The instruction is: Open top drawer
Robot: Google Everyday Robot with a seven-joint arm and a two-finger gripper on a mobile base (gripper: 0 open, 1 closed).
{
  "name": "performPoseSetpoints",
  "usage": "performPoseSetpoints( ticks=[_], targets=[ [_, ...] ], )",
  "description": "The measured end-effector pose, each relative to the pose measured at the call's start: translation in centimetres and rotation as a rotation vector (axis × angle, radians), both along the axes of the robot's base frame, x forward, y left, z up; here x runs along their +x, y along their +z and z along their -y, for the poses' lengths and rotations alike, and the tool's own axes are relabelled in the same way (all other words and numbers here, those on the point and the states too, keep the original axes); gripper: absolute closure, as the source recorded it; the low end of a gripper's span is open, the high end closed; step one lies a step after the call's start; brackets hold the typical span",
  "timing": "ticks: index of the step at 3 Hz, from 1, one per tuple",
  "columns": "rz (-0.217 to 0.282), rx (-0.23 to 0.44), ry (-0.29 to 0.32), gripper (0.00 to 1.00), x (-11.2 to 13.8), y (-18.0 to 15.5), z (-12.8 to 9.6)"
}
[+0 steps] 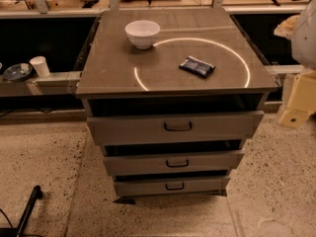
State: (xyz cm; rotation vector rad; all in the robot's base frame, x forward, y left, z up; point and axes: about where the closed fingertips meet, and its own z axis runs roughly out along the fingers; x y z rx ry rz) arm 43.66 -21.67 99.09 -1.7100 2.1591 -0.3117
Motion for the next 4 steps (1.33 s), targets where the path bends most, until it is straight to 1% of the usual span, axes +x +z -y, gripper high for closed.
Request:
performPoseSetpoints(
  ticks=[1, 2, 3, 4],
  targets=[
    [-0.013, 0.023, 0.039, 0.0, 0.3, -6.4, 0.4],
    [-0.015, 0.061, 0.058, 0.0, 1.1, -14.4, 0.9],
    [-0.018, 0.06, 0.061, 0.0, 1.2, -14.7, 0.8],
    [-0.038, 0.057, 0.087, 0.0, 2.6, -16.9, 0.3]
  ],
)
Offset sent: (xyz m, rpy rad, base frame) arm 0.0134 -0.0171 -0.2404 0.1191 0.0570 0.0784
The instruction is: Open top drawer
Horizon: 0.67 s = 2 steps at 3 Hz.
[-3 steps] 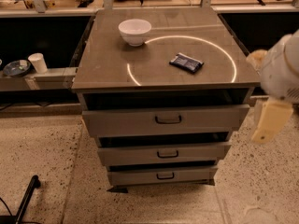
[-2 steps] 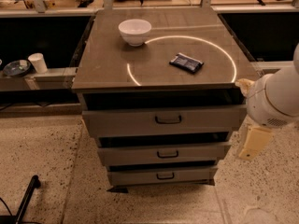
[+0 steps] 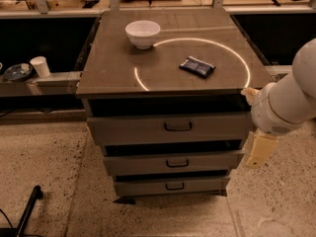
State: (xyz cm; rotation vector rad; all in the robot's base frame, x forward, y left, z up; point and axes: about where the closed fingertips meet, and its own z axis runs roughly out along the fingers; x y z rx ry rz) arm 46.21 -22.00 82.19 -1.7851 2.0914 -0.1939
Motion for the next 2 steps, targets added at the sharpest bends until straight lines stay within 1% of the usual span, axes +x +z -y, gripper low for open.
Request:
performPoseSetpoints(
  ticks=[1, 2],
  targets=[
    [0.003, 0.012, 0.04, 0.0, 1.2, -3.4, 0.2],
    [0.007, 0.036, 0.093, 0.0, 3.1, -6.9, -0.1]
  ],
)
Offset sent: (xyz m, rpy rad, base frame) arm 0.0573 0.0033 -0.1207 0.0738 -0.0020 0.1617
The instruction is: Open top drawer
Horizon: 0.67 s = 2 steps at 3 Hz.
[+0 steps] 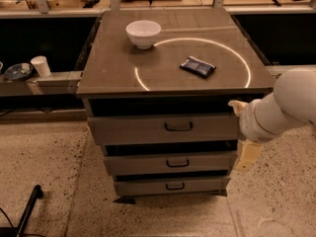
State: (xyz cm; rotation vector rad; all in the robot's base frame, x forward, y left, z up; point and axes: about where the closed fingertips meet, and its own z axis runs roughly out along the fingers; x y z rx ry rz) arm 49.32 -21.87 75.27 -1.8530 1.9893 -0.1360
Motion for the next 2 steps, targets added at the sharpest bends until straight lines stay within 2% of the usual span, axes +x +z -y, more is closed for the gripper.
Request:
performPoseSetpoints(
  ticks=[2],
  targets=[
    [-0.031, 0.019, 0.051, 0.0, 4.7, -5.7, -0.7]
  ],
)
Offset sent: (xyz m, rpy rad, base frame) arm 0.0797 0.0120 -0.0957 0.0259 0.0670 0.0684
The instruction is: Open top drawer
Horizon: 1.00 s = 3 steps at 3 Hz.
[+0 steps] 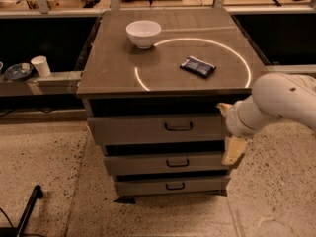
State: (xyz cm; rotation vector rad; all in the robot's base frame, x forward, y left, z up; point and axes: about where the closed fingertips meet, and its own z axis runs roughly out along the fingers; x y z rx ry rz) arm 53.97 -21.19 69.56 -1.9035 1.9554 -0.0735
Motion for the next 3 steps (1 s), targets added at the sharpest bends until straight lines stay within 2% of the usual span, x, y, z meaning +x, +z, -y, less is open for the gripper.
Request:
performPoseSetpoints(
  ticks=[1, 2, 3],
  targets=[
    [-0.03, -0.004, 0.008, 0.0, 2.3, -2.3, -0.4],
    [-0.067, 0.004, 0.001, 0.14, 3.8, -4.1, -0.5],
    [-0.093, 0.006, -0.001, 0.36, 4.4, -5.0, -0.5]
  ],
)
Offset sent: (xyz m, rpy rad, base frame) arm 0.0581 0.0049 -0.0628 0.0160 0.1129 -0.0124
